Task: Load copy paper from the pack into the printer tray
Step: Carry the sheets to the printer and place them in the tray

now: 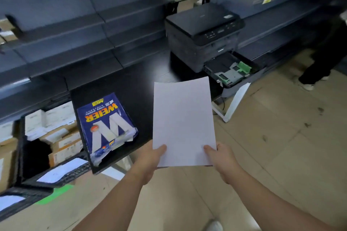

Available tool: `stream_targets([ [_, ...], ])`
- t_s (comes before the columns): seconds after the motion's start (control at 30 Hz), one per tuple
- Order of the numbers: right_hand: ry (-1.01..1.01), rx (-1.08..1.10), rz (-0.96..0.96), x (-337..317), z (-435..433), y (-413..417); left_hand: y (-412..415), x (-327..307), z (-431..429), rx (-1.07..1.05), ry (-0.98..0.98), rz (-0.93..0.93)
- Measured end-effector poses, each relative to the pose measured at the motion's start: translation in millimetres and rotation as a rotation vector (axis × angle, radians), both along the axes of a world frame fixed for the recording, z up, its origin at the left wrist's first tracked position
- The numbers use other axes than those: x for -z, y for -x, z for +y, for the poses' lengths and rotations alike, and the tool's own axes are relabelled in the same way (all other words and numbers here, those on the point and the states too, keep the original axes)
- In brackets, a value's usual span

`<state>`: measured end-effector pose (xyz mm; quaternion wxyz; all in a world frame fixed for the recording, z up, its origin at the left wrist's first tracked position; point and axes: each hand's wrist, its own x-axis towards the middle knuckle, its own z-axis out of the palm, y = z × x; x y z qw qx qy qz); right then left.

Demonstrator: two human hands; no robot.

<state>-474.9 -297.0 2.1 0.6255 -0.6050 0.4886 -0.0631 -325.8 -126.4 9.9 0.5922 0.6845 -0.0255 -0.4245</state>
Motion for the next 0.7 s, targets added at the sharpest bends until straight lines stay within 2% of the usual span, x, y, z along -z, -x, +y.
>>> stream_targets([
  [0.27,0.068,0.31,-0.037,-29.5,-109.1,97.4,51.4,-39.0,-157.5,0.352,0.082,-0.088],
  [0.47,0.188,0.542,0.055,-52.9,-172.5,186.7,118.3,-61.0,-272.2,0.579,0.114,-0.134],
  [0.7,0.134,0.776,-0.013,-72.5,-226.5,265.0,187.2,-81.9,-370.3,0.785,0.079,-0.269],
])
